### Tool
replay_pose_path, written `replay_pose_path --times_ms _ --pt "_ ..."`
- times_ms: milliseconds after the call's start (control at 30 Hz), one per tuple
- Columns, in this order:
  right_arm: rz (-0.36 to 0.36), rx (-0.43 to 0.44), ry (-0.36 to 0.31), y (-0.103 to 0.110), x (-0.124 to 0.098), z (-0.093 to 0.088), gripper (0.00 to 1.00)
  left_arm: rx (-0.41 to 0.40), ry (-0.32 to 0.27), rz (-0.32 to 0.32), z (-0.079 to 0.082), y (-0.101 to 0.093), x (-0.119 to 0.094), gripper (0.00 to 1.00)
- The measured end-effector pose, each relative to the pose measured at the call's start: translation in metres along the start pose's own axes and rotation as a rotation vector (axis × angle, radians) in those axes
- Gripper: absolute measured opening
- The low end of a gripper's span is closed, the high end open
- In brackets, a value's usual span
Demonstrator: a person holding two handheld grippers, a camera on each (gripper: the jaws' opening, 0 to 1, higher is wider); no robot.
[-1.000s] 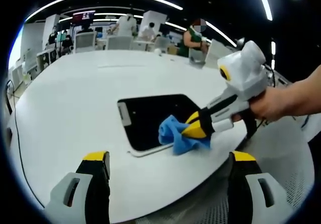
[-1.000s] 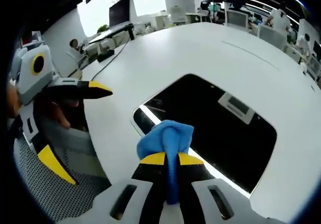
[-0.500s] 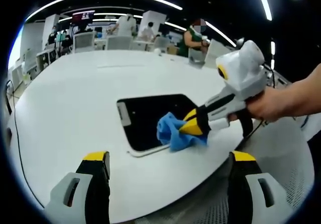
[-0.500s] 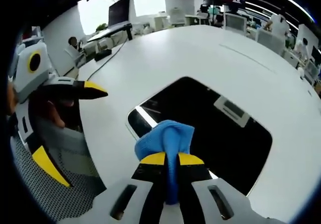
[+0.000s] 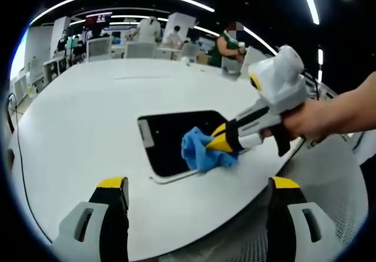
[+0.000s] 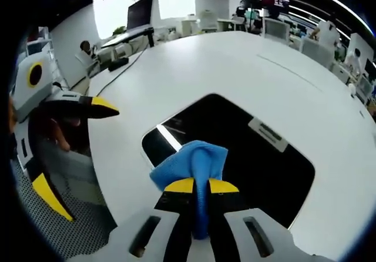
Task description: Wipe the mirror surface with the cleaning cloth until all visible marks leave the cleaned area.
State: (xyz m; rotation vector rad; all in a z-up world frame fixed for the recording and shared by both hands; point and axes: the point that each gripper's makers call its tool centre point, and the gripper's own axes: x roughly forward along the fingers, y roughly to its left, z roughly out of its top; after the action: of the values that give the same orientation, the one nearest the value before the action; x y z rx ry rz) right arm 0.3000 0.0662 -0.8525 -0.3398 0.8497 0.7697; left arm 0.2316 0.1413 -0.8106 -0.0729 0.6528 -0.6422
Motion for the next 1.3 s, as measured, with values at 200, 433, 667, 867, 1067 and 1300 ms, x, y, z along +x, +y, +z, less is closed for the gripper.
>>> replay_pose_path --times_ms 200,433,667,867,1067,1300 --pt "0.0 -0.006 0.008 -0.006 0.002 0.003 0.01 0.006 0.002 -0.006 0.0 -0.001 0.0 0.99" --pt "-0.009 -0.002 0.011 -0.016 0.008 0.009 0.01 0.013 0.004 -0.01 0.0 -0.002 0.001 0.99" --pt "-0.014 -0.001 0.017 -0.025 0.013 0.015 0.01 0.014 0.006 -0.015 0.0 -0.002 0.001 0.99" --pt "-0.016 0.003 0.02 -0.031 0.016 0.02 0.01 0.01 0.003 -0.015 0.0 -0.002 0.001 0.99" --pt "-0.021 0.009 0.02 -0.039 0.021 0.026 0.01 0.009 0.003 -0.019 0.0 -0.003 0.001 0.99" --pt "-0.024 0.014 0.017 -0.048 0.026 0.034 0.01 0.009 0.001 -0.02 0.001 -0.003 0.001 0.99"
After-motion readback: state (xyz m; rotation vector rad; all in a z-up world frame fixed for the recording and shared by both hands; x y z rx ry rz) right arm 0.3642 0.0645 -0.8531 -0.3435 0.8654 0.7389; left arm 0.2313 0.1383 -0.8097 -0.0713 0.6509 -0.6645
